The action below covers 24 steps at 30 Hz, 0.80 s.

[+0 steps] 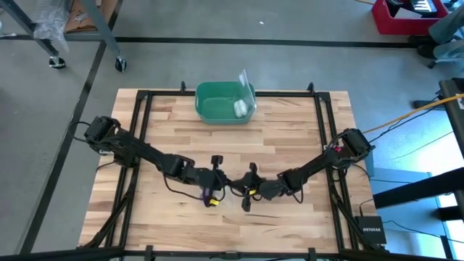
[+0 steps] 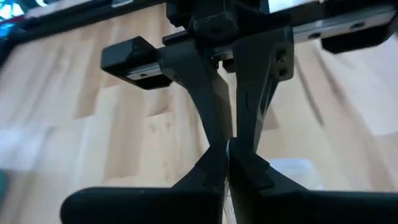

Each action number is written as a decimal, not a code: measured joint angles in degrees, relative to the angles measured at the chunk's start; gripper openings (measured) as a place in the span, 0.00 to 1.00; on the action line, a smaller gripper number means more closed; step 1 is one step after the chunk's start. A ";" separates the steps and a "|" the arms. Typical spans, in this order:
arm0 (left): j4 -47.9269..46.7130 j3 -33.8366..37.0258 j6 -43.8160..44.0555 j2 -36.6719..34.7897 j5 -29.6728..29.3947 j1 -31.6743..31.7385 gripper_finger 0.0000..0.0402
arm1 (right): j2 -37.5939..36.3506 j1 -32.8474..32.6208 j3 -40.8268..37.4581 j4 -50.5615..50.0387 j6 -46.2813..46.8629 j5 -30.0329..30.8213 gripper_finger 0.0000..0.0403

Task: Roll bandage
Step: Close the zip bag

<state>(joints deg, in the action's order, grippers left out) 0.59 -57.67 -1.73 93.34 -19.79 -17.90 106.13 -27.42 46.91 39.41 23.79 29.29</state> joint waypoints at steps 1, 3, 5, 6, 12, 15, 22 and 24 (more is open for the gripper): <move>-1.42 -0.84 -0.73 0.02 -1.18 -0.20 0.00 | 0.00 0.00 0.01 0.04 0.39 0.16 0.08; -4.27 -2.47 -2.17 0.02 -3.23 -0.49 0.00 | -0.07 0.02 0.06 0.22 0.66 0.35 0.08; -6.69 -3.91 -3.06 0.05 -4.84 -0.66 0.00 | -0.11 0.02 0.09 0.31 0.67 0.52 0.08; -7.90 -4.48 -3.42 0.08 -6.10 -0.72 0.00 | -0.12 0.02 0.10 0.38 0.68 0.54 0.08; -12.92 -6.77 -5.06 -0.02 -10.58 -0.73 0.00 | -0.15 0.02 0.14 -0.12 1.72 -0.43 0.06; -15.61 -7.87 -5.28 -0.02 -11.78 -0.73 0.00 | -0.17 0.00 0.16 -0.49 1.77 -0.73 0.06; -21.05 -8.85 -4.68 -3.60 -20.84 0.41 0.00 | 0.00 -1.02 0.14 -4.72 3.23 -7.88 0.06; -20.85 -8.85 -4.49 -5.14 -18.20 0.34 0.00 | 0.00 -0.66 0.08 -5.02 3.27 -6.07 0.06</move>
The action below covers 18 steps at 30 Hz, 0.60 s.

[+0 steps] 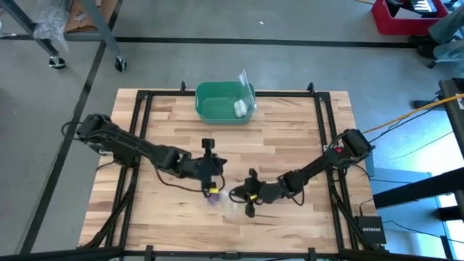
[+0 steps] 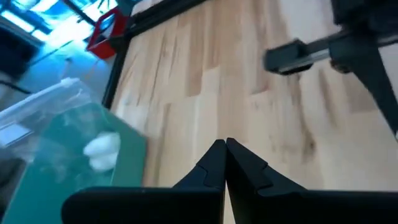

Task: Roll bandage
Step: Close the zip bag

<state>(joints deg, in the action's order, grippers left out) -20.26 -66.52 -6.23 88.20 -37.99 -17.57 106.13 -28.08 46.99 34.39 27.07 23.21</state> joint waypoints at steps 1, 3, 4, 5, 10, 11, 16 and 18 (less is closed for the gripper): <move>0.01 0.00 0.03 -0.83 1.47 0.01 0.00 | -0.10 -0.14 -0.01 0.22 0.00 0.01 0.06; 0.58 -0.03 1.65 -2.05 6.25 0.33 0.00 | -0.38 -0.38 0.04 0.50 -0.01 -0.20 0.07; 0.84 -0.04 3.55 -2.22 8.92 0.65 0.00 | -0.44 -0.43 0.04 0.53 -0.03 -0.24 0.07; 1.05 -0.04 6.16 -2.22 11.84 1.07 0.00 | -0.44 -0.32 0.04 0.51 -0.03 -0.01 0.07; 3.66 1.28 15.22 -0.45 30.74 3.01 0.04 | -0.44 -0.11 0.73 -0.19 -0.32 0.82 0.08; 4.48 1.71 16.44 0.14 33.72 3.31 0.06 | -0.44 -0.15 0.83 -0.25 -0.41 0.79 0.08; 7.54 2.27 19.34 2.60 41.94 3.47 0.22 | -0.44 -0.11 1.09 -0.92 -0.72 0.98 0.08; 8.30 2.27 20.13 3.85 42.26 3.41 0.28 | -0.44 -0.09 1.09 -1.52 -0.72 1.06 0.08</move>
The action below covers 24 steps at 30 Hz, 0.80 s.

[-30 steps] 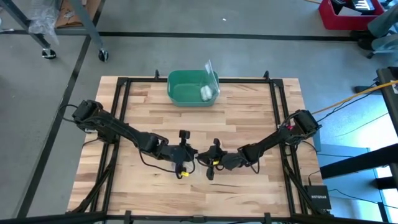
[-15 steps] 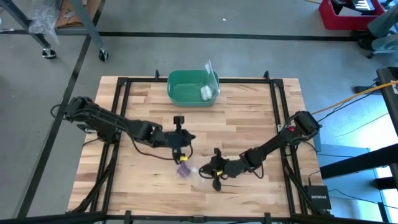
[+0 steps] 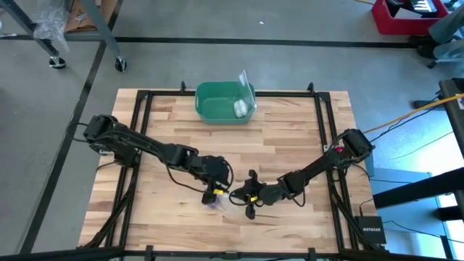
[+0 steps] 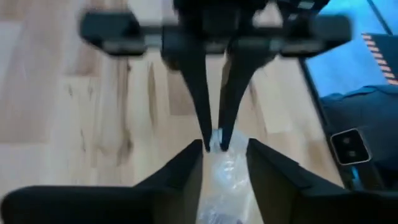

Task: Roll bandage
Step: Close the zip bag

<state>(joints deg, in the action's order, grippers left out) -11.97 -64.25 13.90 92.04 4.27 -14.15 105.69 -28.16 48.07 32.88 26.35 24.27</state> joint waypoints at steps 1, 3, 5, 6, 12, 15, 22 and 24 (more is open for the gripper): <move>-0.12 0.00 0.28 0.64 0.03 -0.02 0.30 | 0.00 0.00 0.00 -0.07 0.00 0.03 0.08; 0.13 0.00 0.69 1.98 0.03 0.00 0.34 | 0.00 0.00 0.00 -0.04 0.00 0.07 0.08; 2.16 0.00 0.80 3.31 0.01 -0.02 0.37 | 0.00 0.00 0.00 -0.07 -0.01 0.09 0.08; 3.41 -0.02 0.74 3.94 -0.02 -0.08 0.38 | 0.00 0.00 0.00 -0.06 -0.02 0.09 0.08; 4.70 0.02 -0.20 6.21 0.02 -0.02 0.36 | 0.00 0.02 0.00 -0.04 -0.04 0.11 0.08; 3.94 0.00 -0.76 6.19 -0.01 0.00 0.31 | 0.00 0.04 -0.01 -0.08 -0.04 0.16 0.08; 5.84 0.00 -4.18 6.19 -1.11 -0.09 0.06 | 0.00 0.08 -0.02 0.16 0.56 0.64 0.08; 5.80 0.00 -4.89 6.19 -1.16 -0.09 0.02 | 0.00 0.11 -0.05 0.03 0.66 0.76 0.08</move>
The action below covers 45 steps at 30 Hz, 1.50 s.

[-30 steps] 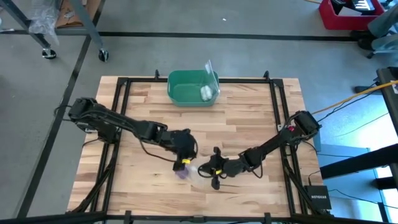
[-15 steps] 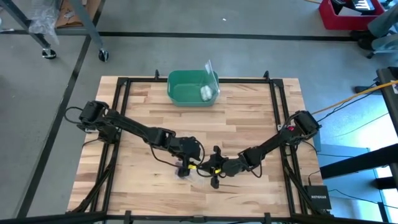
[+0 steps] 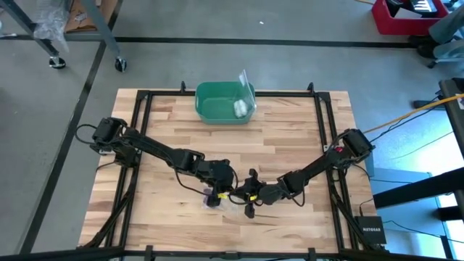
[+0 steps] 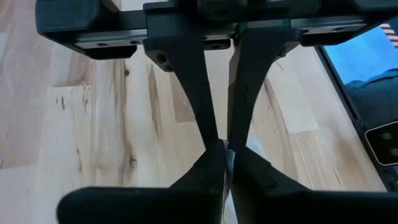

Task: Roll bandage
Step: Close the zip bag

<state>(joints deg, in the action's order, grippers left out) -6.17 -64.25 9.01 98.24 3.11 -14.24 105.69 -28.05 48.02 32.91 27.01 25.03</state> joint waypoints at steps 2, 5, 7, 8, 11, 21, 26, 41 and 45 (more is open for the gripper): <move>0.08 0.00 -0.06 0.00 -0.07 0.00 0.02 | -0.01 0.00 -0.01 -0.06 0.00 0.04 0.08; -0.08 0.00 -0.45 0.00 -0.14 0.00 0.01 | -0.13 0.00 -0.01 -0.24 0.06 -0.42 0.10; 0.03 0.00 -0.43 0.00 -0.27 0.00 0.01 | -0.79 0.02 -0.01 -1.01 0.16 -1.34 0.14; 0.09 -0.03 -0.46 -0.01 -0.38 0.00 0.01 | -1.15 0.00 -0.01 -1.31 0.32 -1.47 0.16; 0.09 -0.04 -0.46 -0.02 -0.87 0.00 0.01 | -2.32 0.00 -0.01 -3.19 0.41 -1.68 0.25; -0.07 -0.04 -0.20 0.00 -1.40 0.00 0.01 | -2.56 -0.04 -0.01 -5.03 -0.25 -1.11 0.22; 0.21 -0.04 -0.24 0.00 -1.24 -0.02 0.01 | -2.56 -0.04 -0.01 -4.86 -0.26 -0.36 0.12; -1.74 0.07 -1.66 -2.51 -4.58 -0.04 0.00 | -2.71 0.43 0.16 -4.88 -0.12 -1.18 0.05; -3.93 0.09 -3.28 -4.93 -7.36 0.00 0.00 | -2.94 0.55 0.32 -4.51 0.04 -1.12 0.05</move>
<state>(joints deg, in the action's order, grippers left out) -10.10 -64.16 5.73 93.30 -4.25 -14.24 102.75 -27.51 48.34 28.39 27.05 23.91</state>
